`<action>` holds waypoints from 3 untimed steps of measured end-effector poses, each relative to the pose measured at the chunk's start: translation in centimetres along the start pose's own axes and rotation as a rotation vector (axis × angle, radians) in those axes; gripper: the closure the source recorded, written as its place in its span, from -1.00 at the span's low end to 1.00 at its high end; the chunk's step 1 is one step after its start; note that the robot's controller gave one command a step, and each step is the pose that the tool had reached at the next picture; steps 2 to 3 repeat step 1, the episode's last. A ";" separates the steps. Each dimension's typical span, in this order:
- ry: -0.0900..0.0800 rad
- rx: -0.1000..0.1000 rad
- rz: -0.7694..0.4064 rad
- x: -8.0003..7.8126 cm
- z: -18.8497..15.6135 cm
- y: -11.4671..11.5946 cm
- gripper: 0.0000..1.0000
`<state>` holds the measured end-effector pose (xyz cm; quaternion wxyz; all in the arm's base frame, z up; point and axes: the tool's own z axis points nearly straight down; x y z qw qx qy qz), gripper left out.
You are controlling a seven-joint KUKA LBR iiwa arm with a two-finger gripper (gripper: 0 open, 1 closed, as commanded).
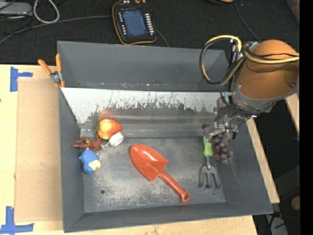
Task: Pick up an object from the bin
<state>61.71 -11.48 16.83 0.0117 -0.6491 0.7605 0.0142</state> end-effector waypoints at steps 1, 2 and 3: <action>-0.001 0.001 0.004 -0.1 -1.3 0.0 1.00; -0.001 0.001 0.004 -0.1 -1.3 0.0 1.00; -0.001 0.001 0.004 -0.1 -1.3 0.0 1.00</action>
Offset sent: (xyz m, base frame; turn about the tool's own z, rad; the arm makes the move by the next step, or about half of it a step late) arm 0.0008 0.0004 0.0220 0.0026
